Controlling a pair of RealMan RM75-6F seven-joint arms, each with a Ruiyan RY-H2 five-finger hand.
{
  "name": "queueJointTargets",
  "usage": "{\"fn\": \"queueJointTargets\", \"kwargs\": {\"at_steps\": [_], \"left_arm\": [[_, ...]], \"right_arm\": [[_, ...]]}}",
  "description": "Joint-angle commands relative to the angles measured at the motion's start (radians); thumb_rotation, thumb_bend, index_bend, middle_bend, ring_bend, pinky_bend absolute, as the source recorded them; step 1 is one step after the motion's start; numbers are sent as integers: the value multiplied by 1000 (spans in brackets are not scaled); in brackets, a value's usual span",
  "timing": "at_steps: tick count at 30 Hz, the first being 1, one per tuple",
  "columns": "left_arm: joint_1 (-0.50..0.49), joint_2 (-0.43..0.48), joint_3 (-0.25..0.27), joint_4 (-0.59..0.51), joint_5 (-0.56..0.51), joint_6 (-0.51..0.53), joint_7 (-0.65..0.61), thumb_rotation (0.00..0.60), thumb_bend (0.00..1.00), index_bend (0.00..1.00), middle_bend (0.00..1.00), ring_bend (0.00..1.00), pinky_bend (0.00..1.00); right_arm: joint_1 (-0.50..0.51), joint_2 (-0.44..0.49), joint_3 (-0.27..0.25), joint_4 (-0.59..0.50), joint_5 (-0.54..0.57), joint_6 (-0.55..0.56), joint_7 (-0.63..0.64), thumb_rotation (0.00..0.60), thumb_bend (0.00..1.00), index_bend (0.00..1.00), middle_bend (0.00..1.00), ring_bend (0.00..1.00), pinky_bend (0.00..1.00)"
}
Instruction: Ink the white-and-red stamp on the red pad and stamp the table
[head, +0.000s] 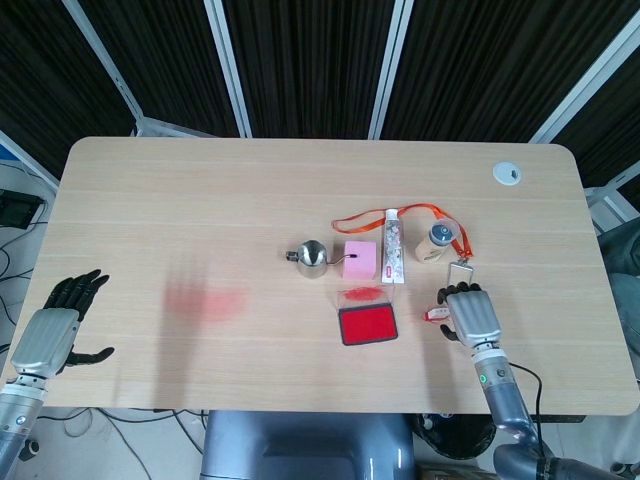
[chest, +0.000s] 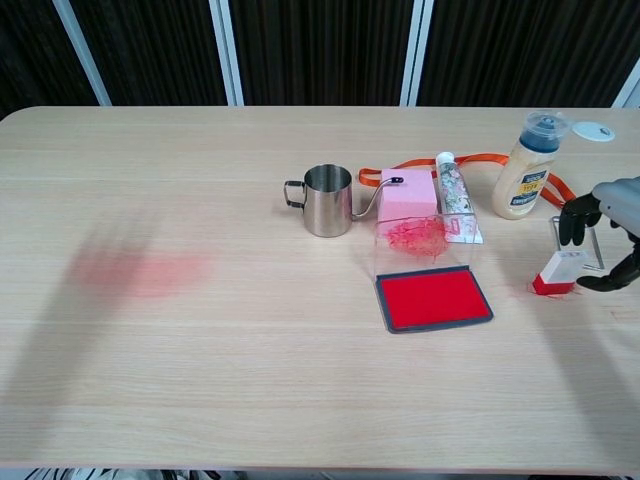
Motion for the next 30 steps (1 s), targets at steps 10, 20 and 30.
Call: {"fn": "queueJointTargets", "kwargs": {"at_steps": [10,20,30], "left_arm": [[-3,4,1,-7,-8,-10,-5,600,2,0,0,0,0],[-5,6,3,-8,-6,-13,-8,600,2,0,0,0,0],[-6,8,4,-10,-4,-15,-15,600,2,0,0,0,0]], "right_arm": [[21,-37,2,45,35,-24,8,600,331,489,444,326,354],[33,-60,2,64,55,-31,10,600,352,501,450,326,354],[47,-83,3,86,84,-46,-6,600,360,509,453,326,354]]}}
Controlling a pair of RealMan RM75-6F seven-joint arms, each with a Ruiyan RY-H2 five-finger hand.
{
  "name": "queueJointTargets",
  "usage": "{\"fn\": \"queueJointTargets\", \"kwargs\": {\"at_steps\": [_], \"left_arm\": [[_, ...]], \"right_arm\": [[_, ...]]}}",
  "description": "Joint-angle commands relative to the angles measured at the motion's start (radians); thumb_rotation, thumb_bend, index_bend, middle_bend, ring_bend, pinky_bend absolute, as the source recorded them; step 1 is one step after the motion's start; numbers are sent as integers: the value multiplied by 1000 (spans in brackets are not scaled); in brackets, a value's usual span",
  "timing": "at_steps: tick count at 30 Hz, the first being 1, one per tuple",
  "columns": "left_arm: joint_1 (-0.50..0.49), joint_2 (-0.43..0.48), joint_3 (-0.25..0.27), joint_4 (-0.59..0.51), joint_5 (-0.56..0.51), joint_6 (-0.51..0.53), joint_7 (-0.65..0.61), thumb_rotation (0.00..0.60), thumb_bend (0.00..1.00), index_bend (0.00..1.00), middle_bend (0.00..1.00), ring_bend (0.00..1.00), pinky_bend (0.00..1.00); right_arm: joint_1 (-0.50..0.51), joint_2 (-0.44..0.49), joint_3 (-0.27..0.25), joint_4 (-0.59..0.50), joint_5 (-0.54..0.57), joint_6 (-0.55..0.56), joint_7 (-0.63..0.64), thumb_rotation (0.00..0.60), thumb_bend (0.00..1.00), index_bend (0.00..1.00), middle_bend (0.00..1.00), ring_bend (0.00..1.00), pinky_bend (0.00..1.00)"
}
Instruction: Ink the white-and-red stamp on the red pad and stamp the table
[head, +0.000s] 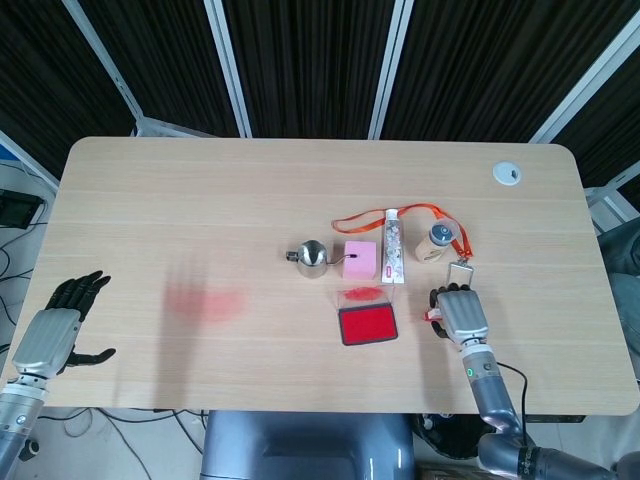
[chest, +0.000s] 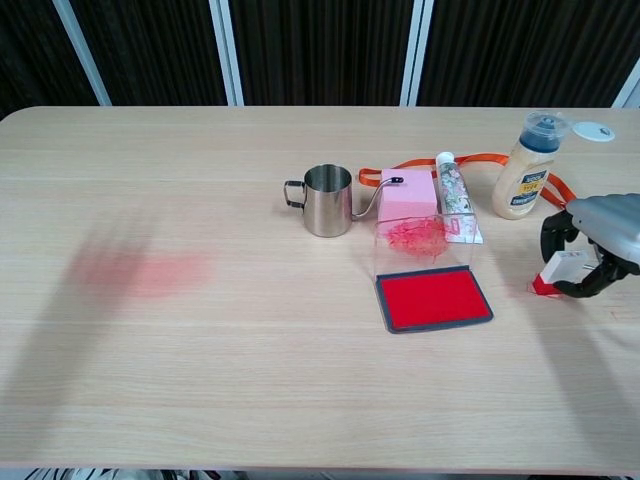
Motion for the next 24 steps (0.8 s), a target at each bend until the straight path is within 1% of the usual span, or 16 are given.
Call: {"fn": "queueJointTargets", "kwargs": {"at_steps": [1,6,17,24], "left_arm": [[-1,0,0,0,1,-1,-1,600,2,0,0,0,0],[-2,1,1,0,0,-3,-3,600,1,0,0,0,0],[-2,1,1,-1,-2,-3,-2,600,2,0,0,0,0],[-2,2,1,-3,-3,-4,-3,600,2,0,0,0,0]], "right_arm": [[3,-3,0,4,4,-1,-2,600,364,510,453,326,354],[6,-7,1,10,11,-1,-3,600,392,516,455,326,354],[9,-11,-6,18,22,-1,-4,600,404,532,468,327,354],[10,-14,-9,23,26,1,-4,600,426,575,505,346,354]]}}
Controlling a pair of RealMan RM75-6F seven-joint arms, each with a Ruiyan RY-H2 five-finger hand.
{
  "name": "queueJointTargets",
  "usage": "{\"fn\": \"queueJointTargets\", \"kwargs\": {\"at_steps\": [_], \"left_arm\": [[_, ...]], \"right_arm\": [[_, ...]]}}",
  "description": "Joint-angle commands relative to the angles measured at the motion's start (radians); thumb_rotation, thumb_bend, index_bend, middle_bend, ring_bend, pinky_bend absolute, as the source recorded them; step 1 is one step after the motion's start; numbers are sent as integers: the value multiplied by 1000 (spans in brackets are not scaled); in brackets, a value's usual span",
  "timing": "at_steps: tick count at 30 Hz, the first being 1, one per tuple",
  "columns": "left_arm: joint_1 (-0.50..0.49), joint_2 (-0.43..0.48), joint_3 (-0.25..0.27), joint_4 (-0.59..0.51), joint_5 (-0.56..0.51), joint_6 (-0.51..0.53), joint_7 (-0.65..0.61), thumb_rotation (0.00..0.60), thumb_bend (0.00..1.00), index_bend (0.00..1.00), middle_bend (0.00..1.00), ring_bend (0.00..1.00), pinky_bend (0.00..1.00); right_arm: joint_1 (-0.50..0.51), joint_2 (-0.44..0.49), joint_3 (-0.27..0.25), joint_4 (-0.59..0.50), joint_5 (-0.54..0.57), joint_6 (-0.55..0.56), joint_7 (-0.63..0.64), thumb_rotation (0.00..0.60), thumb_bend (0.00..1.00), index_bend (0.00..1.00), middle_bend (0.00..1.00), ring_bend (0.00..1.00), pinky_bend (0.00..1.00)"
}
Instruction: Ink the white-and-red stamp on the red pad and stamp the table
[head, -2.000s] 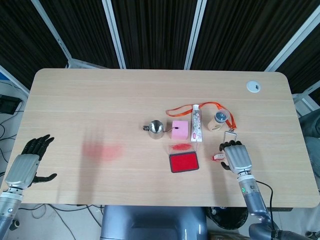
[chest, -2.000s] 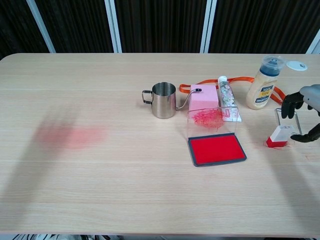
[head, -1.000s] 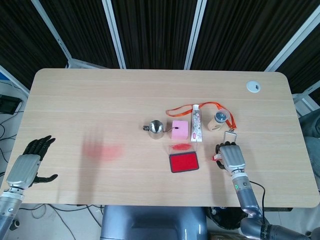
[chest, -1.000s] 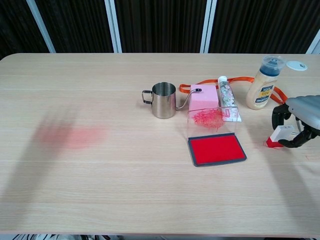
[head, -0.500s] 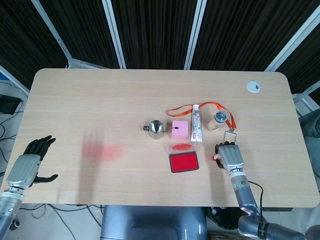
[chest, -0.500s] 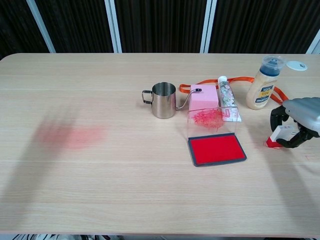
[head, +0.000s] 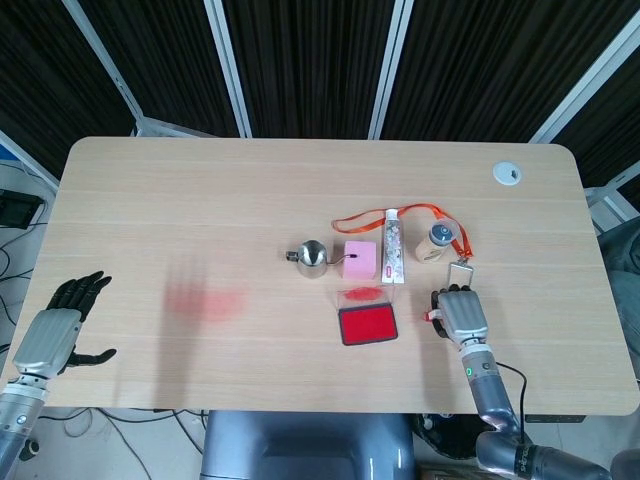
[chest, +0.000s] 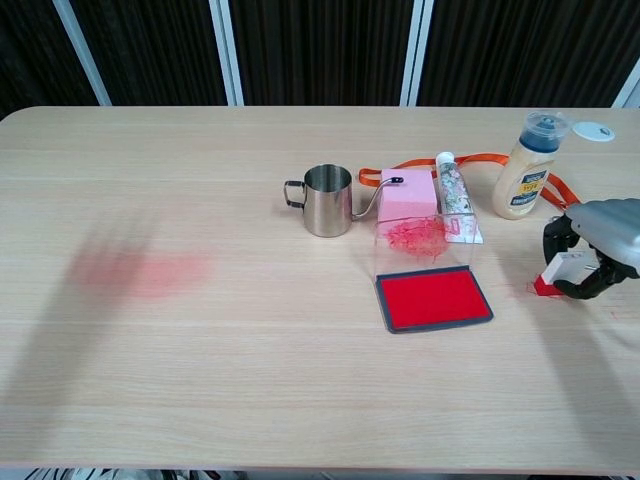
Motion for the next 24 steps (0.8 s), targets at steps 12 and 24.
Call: {"fn": "queueJointTargets", "kwargs": {"at_steps": [12,24], "left_arm": [[-1,1,1,-2,-1,-2,-2,600,2,0,0,0,0],[-1,2,2,-4,-4,-6,-4,600,2,0,0,0,0]], "right_arm": [[3,3,-6,-4,-9,8,8,600,571,667,585,425,394],[1,71,-28,-80,-68,31,20,600,590,707,619,460,417]]}}
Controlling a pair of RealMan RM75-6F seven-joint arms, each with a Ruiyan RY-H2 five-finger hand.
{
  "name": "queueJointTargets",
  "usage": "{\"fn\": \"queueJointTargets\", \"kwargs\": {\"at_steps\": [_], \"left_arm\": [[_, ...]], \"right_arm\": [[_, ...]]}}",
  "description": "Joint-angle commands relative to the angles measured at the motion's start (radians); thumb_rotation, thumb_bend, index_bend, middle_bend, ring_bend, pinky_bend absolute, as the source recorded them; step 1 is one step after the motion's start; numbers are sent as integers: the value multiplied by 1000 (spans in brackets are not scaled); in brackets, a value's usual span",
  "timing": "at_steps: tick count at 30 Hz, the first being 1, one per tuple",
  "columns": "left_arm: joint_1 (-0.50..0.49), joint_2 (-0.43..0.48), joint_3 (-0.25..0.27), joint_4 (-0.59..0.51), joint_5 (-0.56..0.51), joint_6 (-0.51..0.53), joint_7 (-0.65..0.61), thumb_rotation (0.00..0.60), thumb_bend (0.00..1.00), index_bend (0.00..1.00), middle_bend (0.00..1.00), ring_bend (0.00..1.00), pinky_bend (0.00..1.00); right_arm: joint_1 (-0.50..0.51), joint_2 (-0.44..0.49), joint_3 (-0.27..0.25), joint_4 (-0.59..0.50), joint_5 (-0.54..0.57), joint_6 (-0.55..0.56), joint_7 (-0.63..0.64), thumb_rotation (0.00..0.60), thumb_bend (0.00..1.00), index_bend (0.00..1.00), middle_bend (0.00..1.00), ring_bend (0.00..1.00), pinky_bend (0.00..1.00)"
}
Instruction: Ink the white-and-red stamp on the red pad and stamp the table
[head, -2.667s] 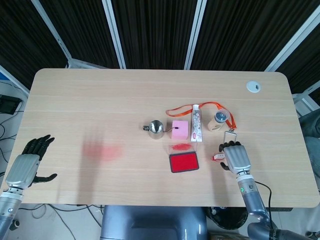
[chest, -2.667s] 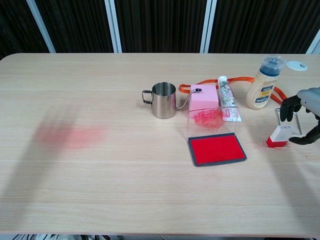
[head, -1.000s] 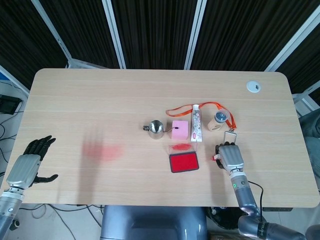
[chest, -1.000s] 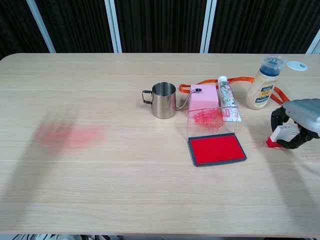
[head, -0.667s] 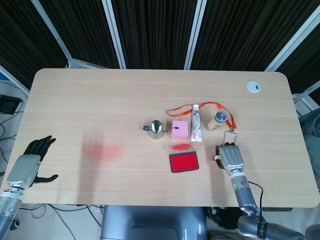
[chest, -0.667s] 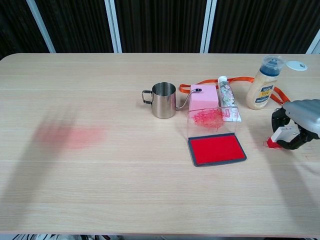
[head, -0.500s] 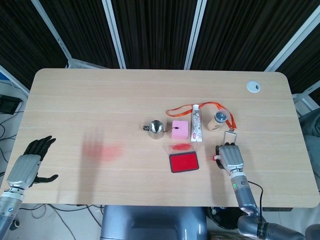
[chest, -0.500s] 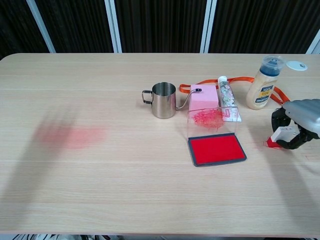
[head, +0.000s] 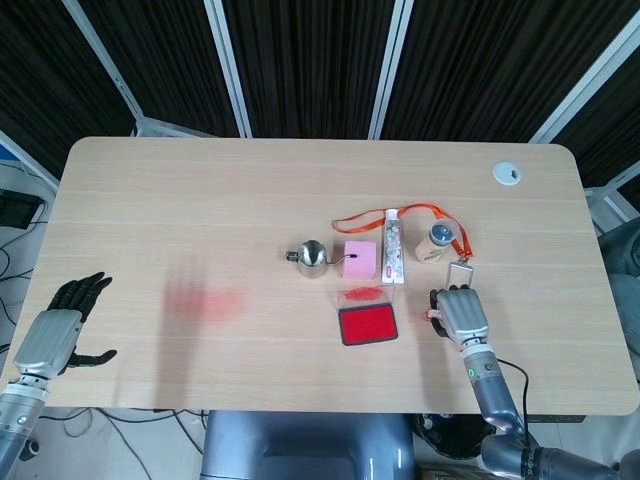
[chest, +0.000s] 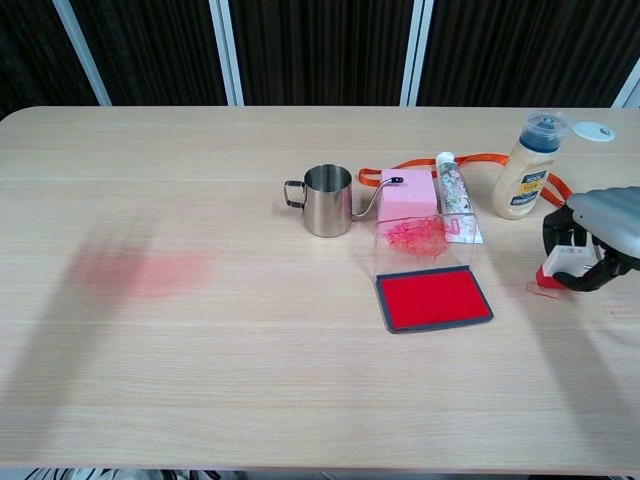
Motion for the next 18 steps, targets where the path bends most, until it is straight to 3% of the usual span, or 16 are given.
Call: {"fn": "queueJointTargets", "kwargs": {"at_steps": [1,10,18], "left_arm": [[0,0,1,-1,-1,-2,-1,600,2,0,0,0,0],[0,-1,2,-4,-2,-1,4,600,2,0,0,0,0],[3,-5,2,-3,2,7,9,600,1,0,0,0,0]], "right_arm": [[-2,39,-14,-43,-30,7,6,600,590,709,621,462,417],[-13,151,-46,-230,-124,29,74,600,592,726,634,474,454],[4,127,-60,-295,-153,16,66,600,596,734,641,481,454]]}}
